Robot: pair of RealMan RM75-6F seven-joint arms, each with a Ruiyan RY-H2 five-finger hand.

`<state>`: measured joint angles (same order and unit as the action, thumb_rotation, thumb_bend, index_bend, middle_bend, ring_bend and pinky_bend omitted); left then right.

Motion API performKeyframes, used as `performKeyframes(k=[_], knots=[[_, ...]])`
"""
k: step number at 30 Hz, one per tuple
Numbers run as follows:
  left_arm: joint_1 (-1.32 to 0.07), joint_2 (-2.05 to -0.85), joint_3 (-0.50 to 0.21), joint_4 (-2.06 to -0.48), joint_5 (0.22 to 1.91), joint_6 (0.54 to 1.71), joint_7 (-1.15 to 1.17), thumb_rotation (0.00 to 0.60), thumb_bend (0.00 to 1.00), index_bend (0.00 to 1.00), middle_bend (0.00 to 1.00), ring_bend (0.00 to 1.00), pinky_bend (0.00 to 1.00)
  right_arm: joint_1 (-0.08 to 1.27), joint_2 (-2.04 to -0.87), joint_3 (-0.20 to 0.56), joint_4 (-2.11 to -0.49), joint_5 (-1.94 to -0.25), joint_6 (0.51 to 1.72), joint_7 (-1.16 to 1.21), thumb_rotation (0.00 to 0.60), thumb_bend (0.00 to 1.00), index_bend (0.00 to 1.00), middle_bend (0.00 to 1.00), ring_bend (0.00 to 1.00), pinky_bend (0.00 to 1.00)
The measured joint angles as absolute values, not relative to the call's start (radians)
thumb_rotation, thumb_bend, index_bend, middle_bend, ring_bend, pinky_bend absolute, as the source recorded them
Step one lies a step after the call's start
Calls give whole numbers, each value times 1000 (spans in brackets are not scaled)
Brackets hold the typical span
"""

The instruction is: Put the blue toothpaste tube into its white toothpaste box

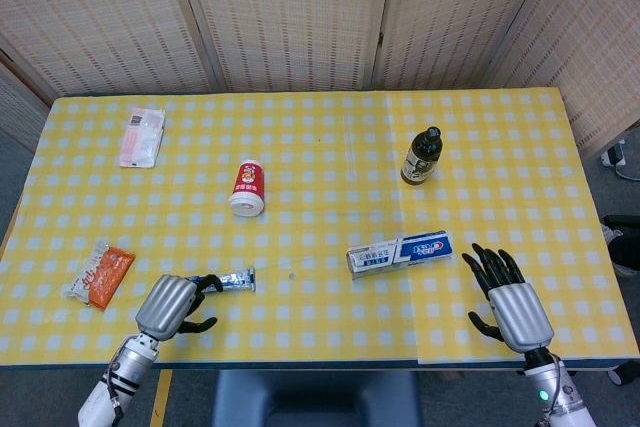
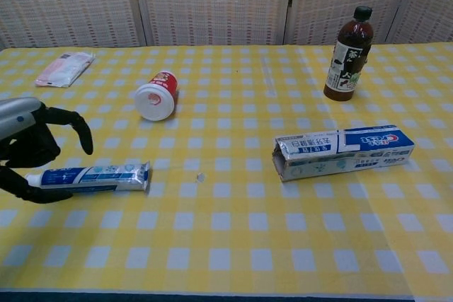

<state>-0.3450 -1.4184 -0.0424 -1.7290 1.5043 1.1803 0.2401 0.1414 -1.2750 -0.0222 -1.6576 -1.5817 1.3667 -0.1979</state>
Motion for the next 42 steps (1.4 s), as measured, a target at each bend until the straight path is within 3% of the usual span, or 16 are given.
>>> performKeyframes(k=[5,11,21,35,42], knots=[[-376,-1462,-75,-1751,1403,1134,342,600,230,448,1000,1000,1000,147,-1278,-17,-1656,-1569,1354,-201,600,302,0,0,0,0],[-428,-1524,-112,-1741,1293,1082,426,600,319,455,1000,1000,1000,150,-1276,-14,-1655,-1563,1351,-198,600,302,0,0,0,0],[-497,-1599,-150,-1643,1140,1036,488,600,308,411,1000,1000,1000,152,-1274,-11,-1656,-1555,1350,-194,600,301,0,0,0,0],[-535,-1623,-146,-1572,1030,1037,545,600,244,388,1000,1000,1000,157,-1280,-10,-1656,-1545,1344,-210,600,302,0,0,0,0],[-547,-1632,-141,-1557,1000,1051,552,600,242,435,1000,1000,1000,158,-1279,-16,-1658,-1551,1341,-211,600,302,0,0,0,0]])
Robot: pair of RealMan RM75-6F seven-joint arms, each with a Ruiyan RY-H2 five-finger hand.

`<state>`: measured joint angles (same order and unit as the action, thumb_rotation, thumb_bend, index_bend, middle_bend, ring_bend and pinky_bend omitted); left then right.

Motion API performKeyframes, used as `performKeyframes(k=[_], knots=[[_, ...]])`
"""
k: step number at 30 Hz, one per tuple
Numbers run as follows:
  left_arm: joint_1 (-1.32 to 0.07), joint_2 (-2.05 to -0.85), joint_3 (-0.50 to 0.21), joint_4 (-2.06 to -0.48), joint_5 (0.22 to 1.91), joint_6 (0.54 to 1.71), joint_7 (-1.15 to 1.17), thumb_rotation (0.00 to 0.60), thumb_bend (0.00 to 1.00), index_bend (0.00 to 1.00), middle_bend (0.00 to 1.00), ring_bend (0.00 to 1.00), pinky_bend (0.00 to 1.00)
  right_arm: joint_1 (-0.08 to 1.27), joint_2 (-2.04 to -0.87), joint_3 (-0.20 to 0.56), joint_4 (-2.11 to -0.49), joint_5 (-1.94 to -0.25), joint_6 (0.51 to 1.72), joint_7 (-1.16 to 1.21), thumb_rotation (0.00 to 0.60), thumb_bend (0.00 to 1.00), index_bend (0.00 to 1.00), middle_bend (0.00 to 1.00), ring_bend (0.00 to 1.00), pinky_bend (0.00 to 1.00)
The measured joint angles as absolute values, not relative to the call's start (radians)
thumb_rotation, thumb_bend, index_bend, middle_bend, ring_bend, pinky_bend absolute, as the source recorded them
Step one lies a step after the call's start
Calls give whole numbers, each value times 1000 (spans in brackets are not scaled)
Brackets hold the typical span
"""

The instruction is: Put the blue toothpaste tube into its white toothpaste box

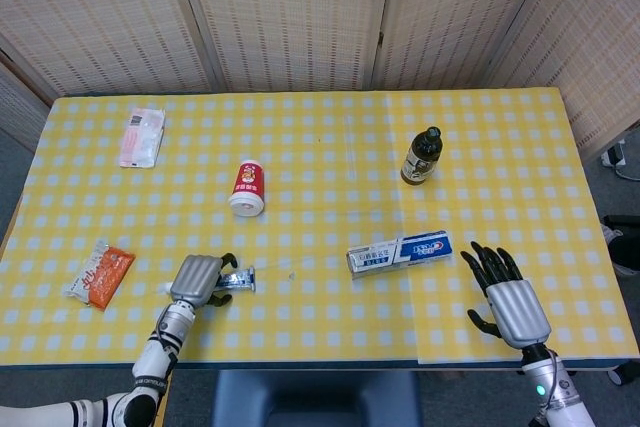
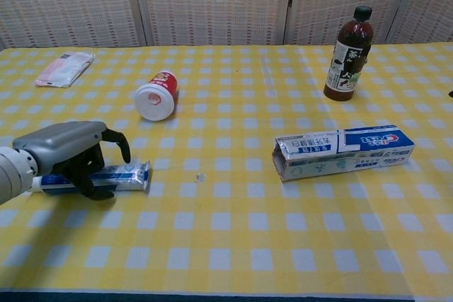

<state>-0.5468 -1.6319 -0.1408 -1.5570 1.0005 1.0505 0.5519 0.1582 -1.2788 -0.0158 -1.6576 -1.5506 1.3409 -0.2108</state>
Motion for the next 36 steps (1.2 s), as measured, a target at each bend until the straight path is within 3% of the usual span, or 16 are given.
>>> performKeyframes(k=[9,13,16,25,36], knots=[[-554,-1657,-132,-1510,1014,1059,524,600,255,647,1000,1000,1000,157,-1277,-19,-1660,-1557,1346,-213,600,302,0,0,0,0],[-552,-1671,-134,-1494,1022,1089,526,600,443,755,1000,1000,1000,158,-1277,-20,-1660,-1558,1345,-212,600,302,0,0,0,0],[-545,-1674,-136,-1500,1037,1114,505,600,462,801,1000,1000,1000,158,-1278,-20,-1660,-1557,1344,-212,600,302,0,0,0,0],[-504,-1581,-140,-1649,1101,1098,246,600,509,830,1000,1000,1000,181,-1277,-17,-1659,-1534,1289,-209,600,303,0,0,0,0],[-432,-1425,-135,-1785,1278,1106,-116,600,558,830,1000,1000,1000,322,-1241,53,-1675,-1412,1064,-186,600,302,0,0,1,0]])
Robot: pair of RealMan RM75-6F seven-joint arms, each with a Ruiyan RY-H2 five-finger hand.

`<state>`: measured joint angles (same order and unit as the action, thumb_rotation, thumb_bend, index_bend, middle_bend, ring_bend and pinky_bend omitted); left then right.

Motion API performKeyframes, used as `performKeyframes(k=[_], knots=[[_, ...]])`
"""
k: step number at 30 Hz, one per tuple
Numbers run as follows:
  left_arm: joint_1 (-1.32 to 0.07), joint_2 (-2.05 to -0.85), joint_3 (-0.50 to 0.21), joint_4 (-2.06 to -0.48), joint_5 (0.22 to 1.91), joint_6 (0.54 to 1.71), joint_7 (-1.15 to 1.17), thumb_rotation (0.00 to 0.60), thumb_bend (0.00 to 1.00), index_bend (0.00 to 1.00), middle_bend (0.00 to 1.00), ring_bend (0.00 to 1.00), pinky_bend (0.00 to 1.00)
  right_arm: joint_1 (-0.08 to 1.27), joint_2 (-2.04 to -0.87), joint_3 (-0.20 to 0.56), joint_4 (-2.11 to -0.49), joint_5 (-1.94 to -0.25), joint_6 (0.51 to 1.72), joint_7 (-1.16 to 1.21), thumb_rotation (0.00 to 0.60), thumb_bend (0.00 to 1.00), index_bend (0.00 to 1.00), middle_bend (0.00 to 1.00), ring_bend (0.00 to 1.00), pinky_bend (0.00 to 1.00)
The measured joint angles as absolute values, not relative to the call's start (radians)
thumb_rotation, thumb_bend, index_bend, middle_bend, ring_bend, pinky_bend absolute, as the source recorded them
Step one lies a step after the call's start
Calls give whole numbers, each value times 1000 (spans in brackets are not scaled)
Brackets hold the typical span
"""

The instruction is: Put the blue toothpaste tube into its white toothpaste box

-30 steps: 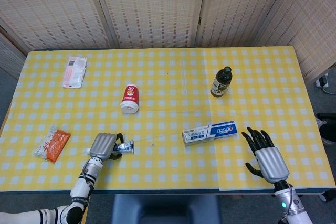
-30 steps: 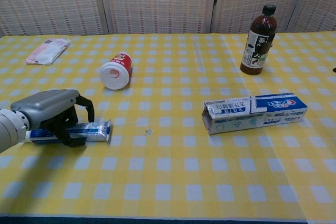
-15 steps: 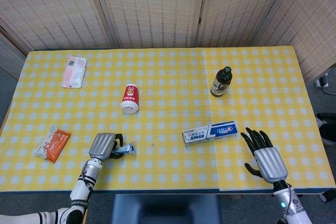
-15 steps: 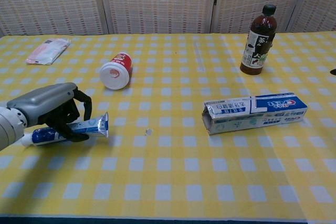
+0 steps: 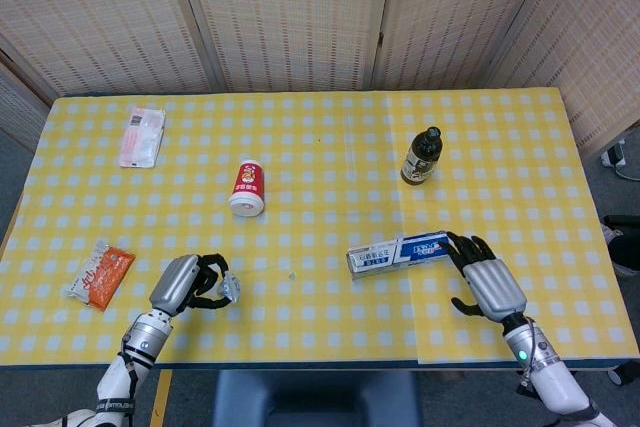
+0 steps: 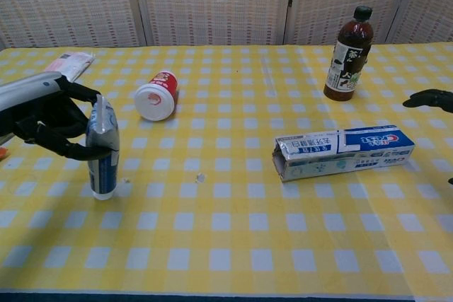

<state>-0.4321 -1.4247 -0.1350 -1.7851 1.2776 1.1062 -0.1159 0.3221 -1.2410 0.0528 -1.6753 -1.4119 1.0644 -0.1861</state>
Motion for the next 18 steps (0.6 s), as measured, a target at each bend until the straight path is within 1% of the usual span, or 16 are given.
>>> performKeyframes(k=[5,9,12,18], knots=[[-418,-1352,-125,-1835,1311,1092,-238,600,558,830,1000,1000,1000,400,-1258,88,-1656,-1351,989,-242,600,302,3,11,56,0],[-407,-1313,-119,-1854,1345,1095,-290,600,558,830,1000,1000,1000,448,-1289,109,-1628,-1296,937,-276,600,301,82,64,101,5],[-404,-1304,-116,-1856,1354,1101,-300,600,557,830,1000,1000,1000,469,-1316,116,-1610,-1254,920,-317,600,302,151,88,130,46],[-405,-1305,-120,-1838,1353,1114,-286,600,559,830,1000,1000,1000,518,-1402,125,-1554,-1175,899,-408,600,303,179,105,142,66]])
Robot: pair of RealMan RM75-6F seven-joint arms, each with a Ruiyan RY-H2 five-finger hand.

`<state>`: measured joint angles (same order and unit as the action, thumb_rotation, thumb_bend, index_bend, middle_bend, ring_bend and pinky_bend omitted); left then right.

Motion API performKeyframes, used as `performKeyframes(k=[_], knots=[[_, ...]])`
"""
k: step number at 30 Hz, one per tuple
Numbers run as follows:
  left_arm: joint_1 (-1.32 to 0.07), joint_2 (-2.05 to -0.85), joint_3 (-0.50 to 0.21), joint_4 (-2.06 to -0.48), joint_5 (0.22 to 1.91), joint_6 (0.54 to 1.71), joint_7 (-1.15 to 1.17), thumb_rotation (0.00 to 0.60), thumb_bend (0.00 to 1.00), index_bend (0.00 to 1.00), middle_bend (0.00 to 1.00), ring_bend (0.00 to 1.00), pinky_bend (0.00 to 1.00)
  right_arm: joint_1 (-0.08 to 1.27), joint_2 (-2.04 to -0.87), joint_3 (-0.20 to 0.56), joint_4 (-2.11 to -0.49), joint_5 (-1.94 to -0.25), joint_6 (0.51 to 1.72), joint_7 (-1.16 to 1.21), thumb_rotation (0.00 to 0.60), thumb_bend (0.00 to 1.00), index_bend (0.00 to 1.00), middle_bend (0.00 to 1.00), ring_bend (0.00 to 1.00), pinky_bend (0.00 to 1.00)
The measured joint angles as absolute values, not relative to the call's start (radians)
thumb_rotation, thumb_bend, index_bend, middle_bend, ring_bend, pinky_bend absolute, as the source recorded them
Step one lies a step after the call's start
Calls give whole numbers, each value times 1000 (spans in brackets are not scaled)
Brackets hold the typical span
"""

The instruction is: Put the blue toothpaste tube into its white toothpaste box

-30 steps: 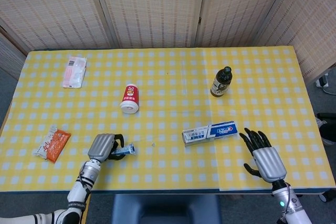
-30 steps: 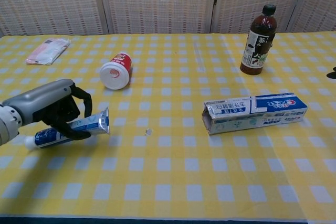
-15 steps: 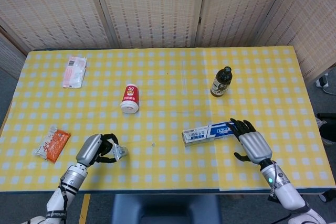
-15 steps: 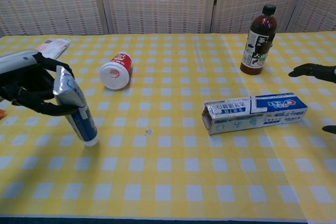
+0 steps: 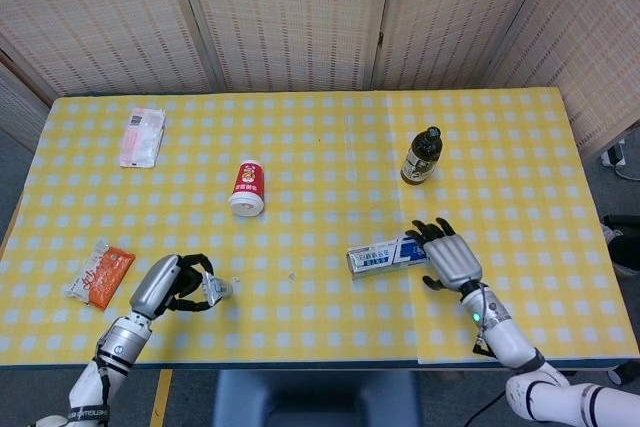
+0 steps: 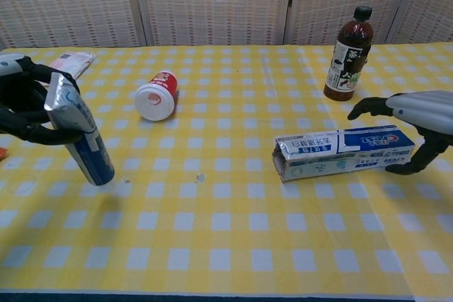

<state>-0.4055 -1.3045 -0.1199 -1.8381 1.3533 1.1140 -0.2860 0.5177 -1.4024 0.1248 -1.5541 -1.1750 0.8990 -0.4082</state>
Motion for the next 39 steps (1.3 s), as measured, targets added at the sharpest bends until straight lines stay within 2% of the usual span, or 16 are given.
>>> performKeyframes(k=[5,10,14,25,39], knots=[[-405,-1308,-124,-1826,1342,1119,-288,600,564,830,1000,1000,1000,559,-1461,138,-1488,-1118,864,-411,600,301,190,119,159,97],[-410,-1308,-129,-1813,1325,1111,-292,600,571,830,1000,1000,1000,580,-1508,142,-1438,-1107,854,-385,600,301,262,164,201,148],[-412,-1309,-129,-1807,1322,1108,-293,600,573,830,1000,1000,1000,583,-1534,139,-1416,-1121,877,-363,600,302,349,231,240,201],[-412,-1299,-135,-1813,1321,1112,-312,600,579,830,1000,1000,1000,579,-1591,123,-1359,-1172,964,-366,600,302,500,354,342,304],[-431,-1147,-216,-2003,1293,1076,-480,600,582,830,1000,1000,1000,548,-1590,151,-1403,-1259,1029,-70,600,303,507,364,365,343]])
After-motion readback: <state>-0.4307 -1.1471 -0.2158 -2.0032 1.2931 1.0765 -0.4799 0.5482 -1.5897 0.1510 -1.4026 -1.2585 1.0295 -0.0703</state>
